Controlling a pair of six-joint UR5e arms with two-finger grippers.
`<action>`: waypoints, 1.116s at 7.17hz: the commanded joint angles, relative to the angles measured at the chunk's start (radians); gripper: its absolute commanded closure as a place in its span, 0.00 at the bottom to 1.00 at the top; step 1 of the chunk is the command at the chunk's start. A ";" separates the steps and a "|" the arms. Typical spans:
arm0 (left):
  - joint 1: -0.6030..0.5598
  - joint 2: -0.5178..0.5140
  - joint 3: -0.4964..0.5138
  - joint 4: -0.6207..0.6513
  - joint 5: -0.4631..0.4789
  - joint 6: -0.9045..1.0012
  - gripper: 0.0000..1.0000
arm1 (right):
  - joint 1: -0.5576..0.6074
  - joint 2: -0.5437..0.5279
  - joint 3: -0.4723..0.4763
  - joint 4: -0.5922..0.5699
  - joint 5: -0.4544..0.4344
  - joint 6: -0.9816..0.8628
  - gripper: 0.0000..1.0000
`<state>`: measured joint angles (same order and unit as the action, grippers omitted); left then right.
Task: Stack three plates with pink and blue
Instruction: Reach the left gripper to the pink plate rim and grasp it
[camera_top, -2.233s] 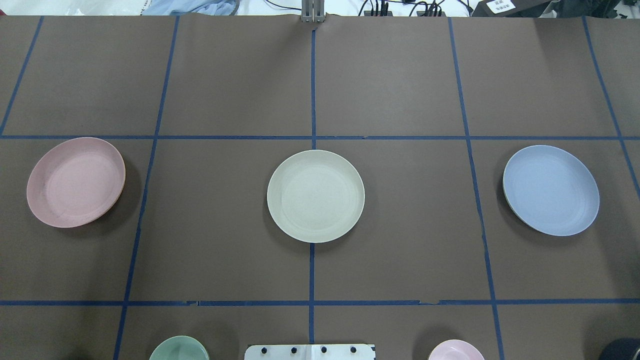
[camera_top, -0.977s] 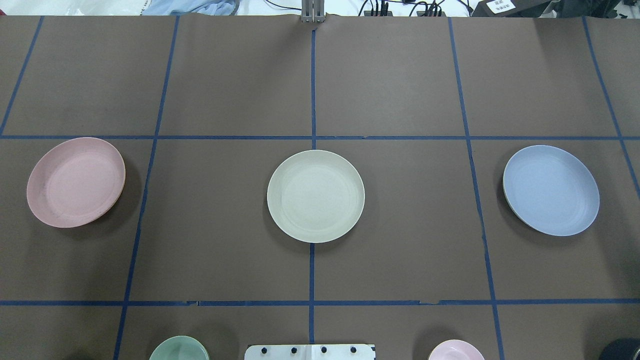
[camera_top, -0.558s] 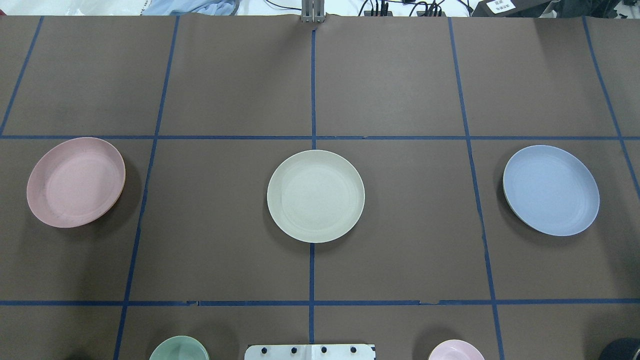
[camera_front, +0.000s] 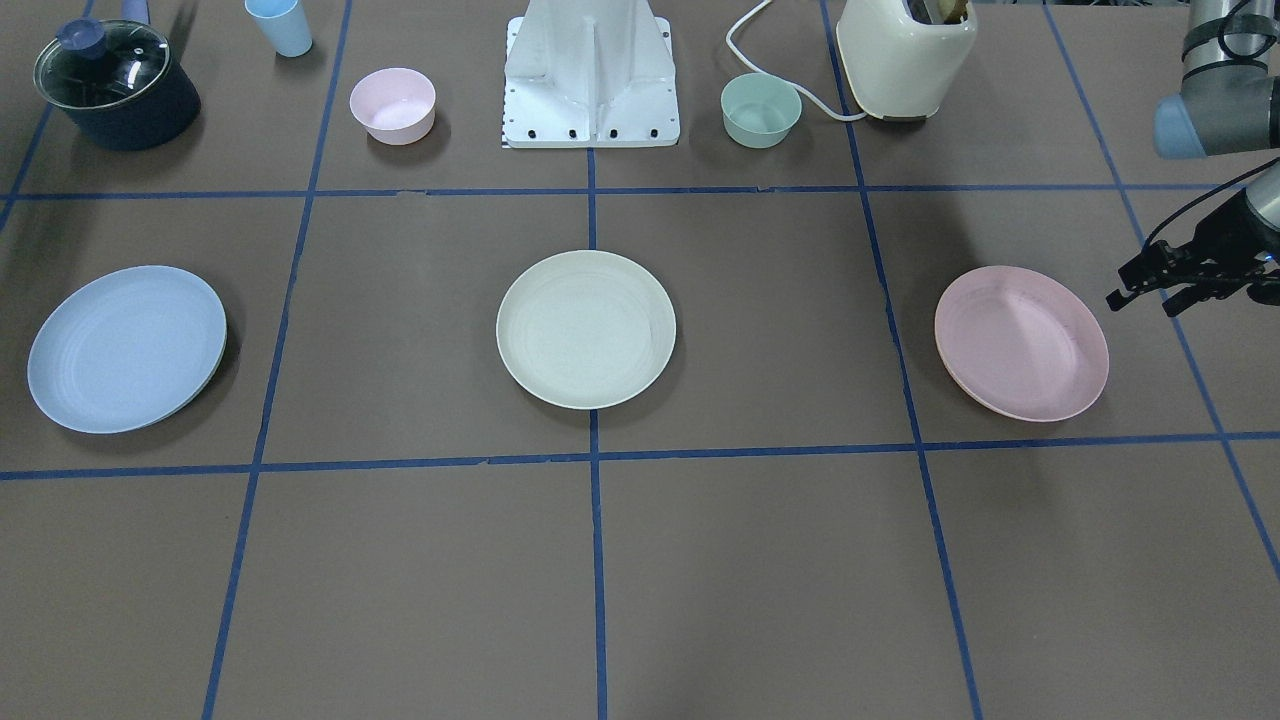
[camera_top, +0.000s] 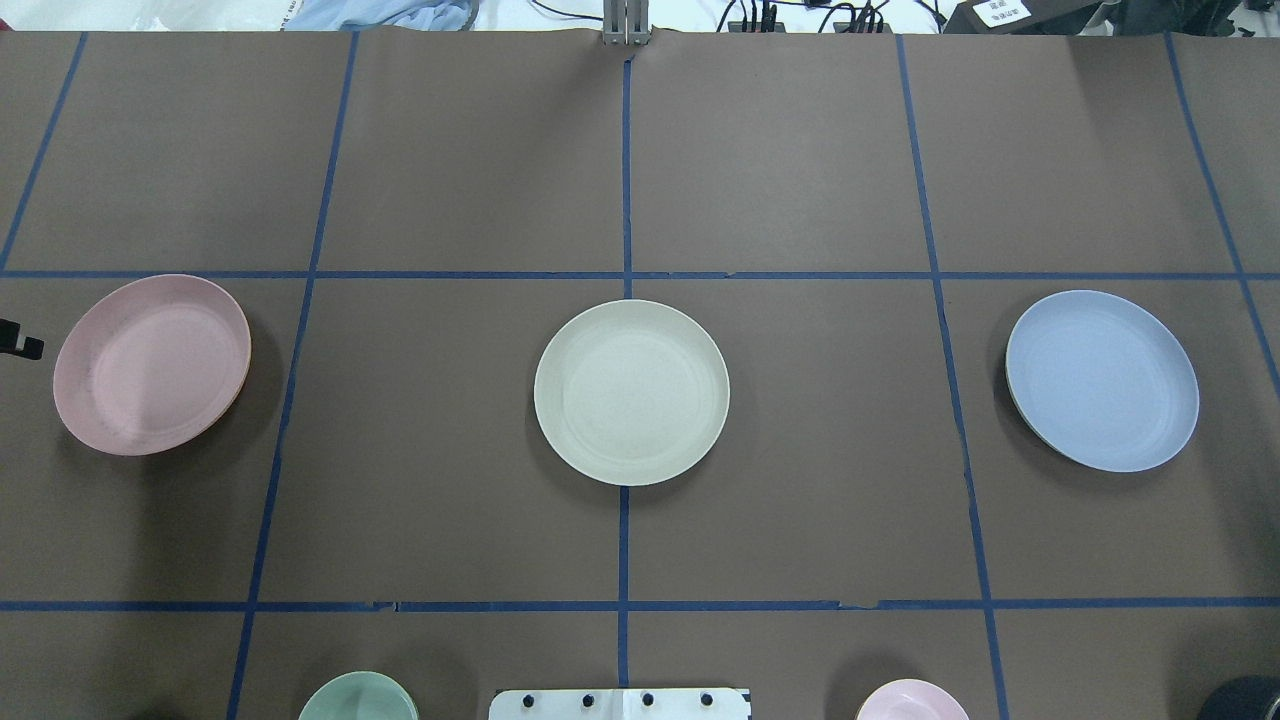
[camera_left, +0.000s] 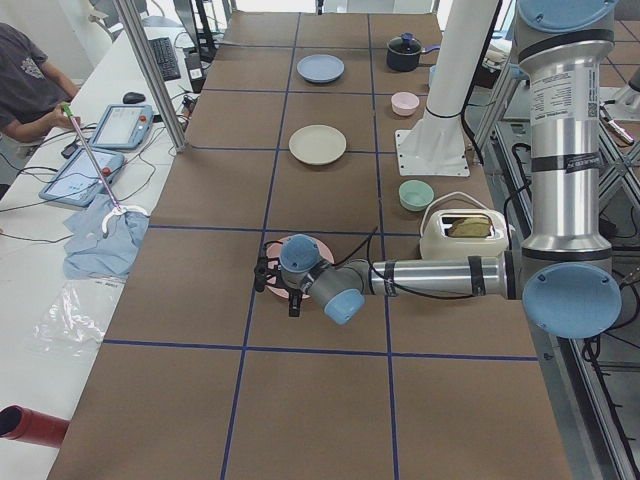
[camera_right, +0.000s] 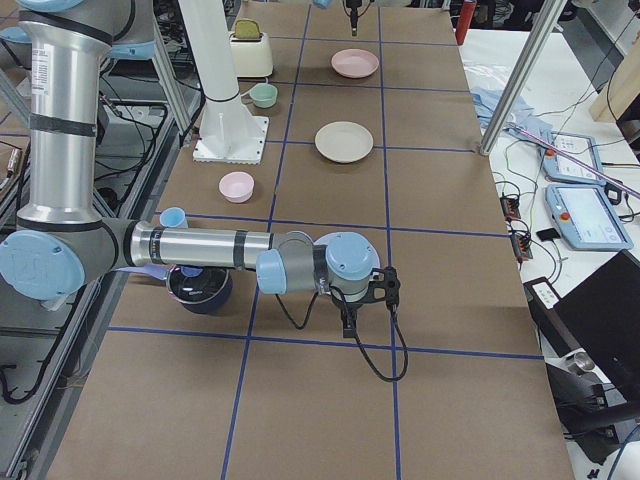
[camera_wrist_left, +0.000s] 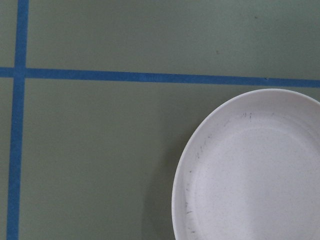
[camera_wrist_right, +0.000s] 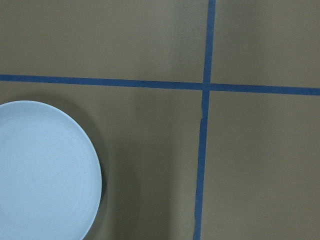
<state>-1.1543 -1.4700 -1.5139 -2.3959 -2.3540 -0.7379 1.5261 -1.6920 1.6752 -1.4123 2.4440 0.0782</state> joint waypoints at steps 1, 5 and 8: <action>0.051 -0.035 0.046 -0.002 0.016 -0.021 0.15 | -0.009 0.000 -0.002 0.000 -0.002 0.000 0.00; 0.100 -0.058 0.077 -0.002 0.050 -0.021 0.66 | -0.023 0.000 -0.002 -0.005 -0.002 0.000 0.00; 0.096 -0.041 0.046 0.000 0.053 -0.012 1.00 | -0.111 -0.005 -0.005 0.001 -0.037 0.020 0.00</action>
<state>-1.0543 -1.5226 -1.4469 -2.3965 -2.3012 -0.7547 1.4531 -1.6945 1.6715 -1.4153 2.4287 0.0822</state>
